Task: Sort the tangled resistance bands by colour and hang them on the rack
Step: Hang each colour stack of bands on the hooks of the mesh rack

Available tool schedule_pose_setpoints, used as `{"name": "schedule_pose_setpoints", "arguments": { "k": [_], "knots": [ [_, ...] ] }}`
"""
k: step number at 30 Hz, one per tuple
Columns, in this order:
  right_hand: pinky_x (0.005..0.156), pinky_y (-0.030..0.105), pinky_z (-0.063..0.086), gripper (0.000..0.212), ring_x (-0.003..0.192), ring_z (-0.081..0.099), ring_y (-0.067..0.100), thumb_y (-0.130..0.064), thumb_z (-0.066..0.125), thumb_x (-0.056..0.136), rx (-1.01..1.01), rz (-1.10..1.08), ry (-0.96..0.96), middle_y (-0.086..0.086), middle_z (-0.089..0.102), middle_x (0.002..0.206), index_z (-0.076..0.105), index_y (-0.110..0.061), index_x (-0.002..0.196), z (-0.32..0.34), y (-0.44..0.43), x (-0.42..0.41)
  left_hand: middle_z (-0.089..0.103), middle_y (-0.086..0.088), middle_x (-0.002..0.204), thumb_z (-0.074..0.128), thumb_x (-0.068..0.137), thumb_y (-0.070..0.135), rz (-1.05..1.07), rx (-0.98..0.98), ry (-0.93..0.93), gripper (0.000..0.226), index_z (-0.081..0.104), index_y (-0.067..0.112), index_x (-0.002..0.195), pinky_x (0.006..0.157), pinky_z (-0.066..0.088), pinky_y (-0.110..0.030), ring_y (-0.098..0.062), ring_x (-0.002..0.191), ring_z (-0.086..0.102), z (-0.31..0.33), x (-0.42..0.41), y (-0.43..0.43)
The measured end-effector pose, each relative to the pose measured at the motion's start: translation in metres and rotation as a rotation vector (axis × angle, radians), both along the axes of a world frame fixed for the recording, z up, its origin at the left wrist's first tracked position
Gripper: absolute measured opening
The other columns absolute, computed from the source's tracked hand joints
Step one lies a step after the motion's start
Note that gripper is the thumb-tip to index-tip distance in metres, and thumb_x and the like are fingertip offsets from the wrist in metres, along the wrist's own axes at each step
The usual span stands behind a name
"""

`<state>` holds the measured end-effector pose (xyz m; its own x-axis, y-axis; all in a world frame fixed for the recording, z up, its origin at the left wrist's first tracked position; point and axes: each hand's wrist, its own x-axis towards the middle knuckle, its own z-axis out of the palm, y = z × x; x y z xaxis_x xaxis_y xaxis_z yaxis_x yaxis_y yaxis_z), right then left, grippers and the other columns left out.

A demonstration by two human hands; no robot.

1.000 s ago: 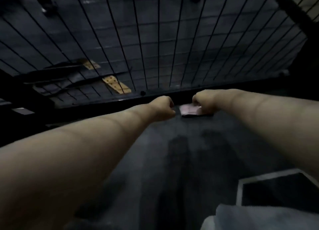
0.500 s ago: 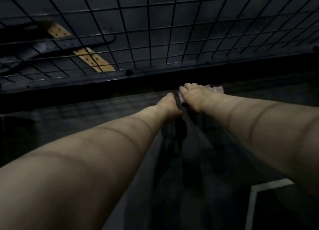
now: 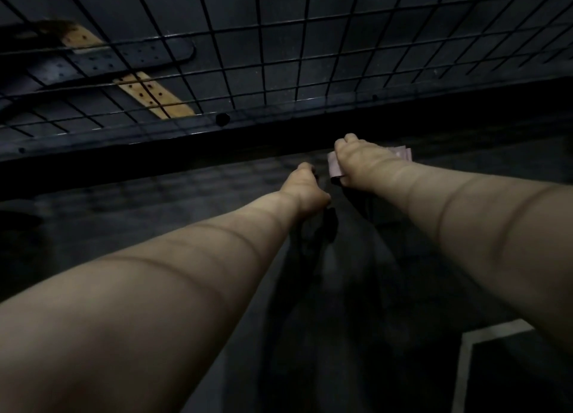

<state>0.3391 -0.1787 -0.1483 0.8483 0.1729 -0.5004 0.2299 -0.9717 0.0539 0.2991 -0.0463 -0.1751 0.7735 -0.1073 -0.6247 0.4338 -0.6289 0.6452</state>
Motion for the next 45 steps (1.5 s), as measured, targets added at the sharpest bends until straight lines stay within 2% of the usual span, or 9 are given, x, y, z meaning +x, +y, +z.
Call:
{"name": "schedule_pose_setpoints", "arguments": {
  "k": [4,13,18,21,27,32,38,42,45],
  "knots": [
    [0.094,0.043,0.048,0.051,0.119,0.053,0.036,-0.022,0.072,0.084,0.029,0.045,0.024,0.014,0.043,0.13,0.049,-0.009,0.128,0.005,-0.013,0.0,0.058,-0.007,0.134,0.077,0.081,0.019,0.019,-0.007,-0.015,0.067,0.044,0.014,0.139,0.098,0.055,-0.041,-0.025,0.118,0.06,-0.005,-0.005,0.002],
    [0.097,0.041,0.042,0.054,0.111,0.055,0.031,-0.05,0.064,0.08,-0.046,0.167,-0.049,0.007,0.056,0.118,0.058,-0.019,0.123,0.02,-0.025,-0.001,0.056,-0.008,0.137,0.079,0.082,0.02,0.026,-0.068,-0.02,0.074,0.041,0.013,0.145,0.101,0.052,-0.039,-0.025,0.122,0.059,-0.012,-0.012,0.005],
    [0.095,0.039,0.049,0.059,0.106,0.06,0.03,-0.054,0.068,0.07,0.122,0.138,0.089,0.003,0.057,0.114,0.063,-0.027,0.121,0.066,-0.031,-0.004,0.035,-0.007,0.155,0.087,0.075,0.021,-0.05,-0.117,-0.125,0.096,0.031,0.018,0.154,0.112,0.044,-0.038,-0.023,0.139,0.042,0.018,-0.008,0.011],
    [0.086,0.038,0.054,0.052,0.096,0.063,0.017,-0.052,0.077,0.065,0.268,0.12,0.132,-0.002,0.065,0.101,0.07,-0.025,0.109,0.103,-0.025,-0.003,0.02,0.002,0.163,0.092,0.068,0.023,-0.14,-0.18,-0.227,0.115,0.021,0.028,0.158,0.12,0.031,-0.037,-0.017,0.148,0.025,0.063,-0.001,0.02],
    [0.084,0.033,0.059,0.04,0.089,0.069,0.005,-0.039,0.087,0.073,0.637,0.042,0.151,-0.008,0.074,0.096,0.074,-0.023,0.108,0.197,0.002,-0.027,0.064,0.005,0.127,0.09,0.062,0.011,-0.208,-0.376,-0.159,0.092,0.047,0.03,0.142,0.101,0.054,-0.037,-0.009,0.118,0.062,0.167,-0.009,0.055],
    [0.084,0.042,0.06,0.034,0.089,0.072,0.013,-0.035,0.086,0.077,0.784,0.032,0.154,-0.002,0.076,0.095,0.075,-0.022,0.107,0.278,0.021,-0.062,0.067,-0.013,0.121,0.088,0.054,0.005,-0.114,-0.465,-0.123,0.082,0.056,0.015,0.129,0.096,0.056,-0.048,-0.026,0.113,0.067,0.252,-0.039,0.091],
    [0.084,0.038,0.057,0.035,0.091,0.07,0.013,-0.037,0.084,0.077,0.966,-0.047,0.052,-0.003,0.075,0.096,0.074,-0.024,0.107,0.372,0.038,-0.122,0.067,-0.009,0.114,0.075,0.054,0.02,0.008,-0.446,-0.401,0.073,0.058,0.011,0.124,0.078,0.055,-0.03,-0.019,0.099,0.065,0.369,-0.09,0.11],
    [0.084,0.042,0.055,0.034,0.102,0.069,0.022,-0.036,0.081,0.08,1.151,-0.063,0.027,0.005,0.074,0.108,0.072,-0.022,0.11,0.427,0.047,-0.176,0.065,-0.009,0.101,0.072,0.054,0.02,0.021,-0.482,-0.524,0.056,0.061,0.017,0.109,0.079,0.05,-0.039,-0.023,0.089,0.061,0.448,-0.138,0.112],
    [0.077,0.028,0.051,0.037,0.092,0.068,0.015,-0.046,0.076,0.083,1.208,-0.046,-0.004,0.006,0.073,0.109,0.07,-0.024,0.112,0.462,0.053,-0.214,0.065,-0.004,0.091,0.065,0.065,0.013,0.045,-0.481,-0.602,0.042,0.064,0.017,0.106,0.072,0.047,-0.036,-0.02,0.081,0.058,0.493,-0.175,0.116]
  ]
}}
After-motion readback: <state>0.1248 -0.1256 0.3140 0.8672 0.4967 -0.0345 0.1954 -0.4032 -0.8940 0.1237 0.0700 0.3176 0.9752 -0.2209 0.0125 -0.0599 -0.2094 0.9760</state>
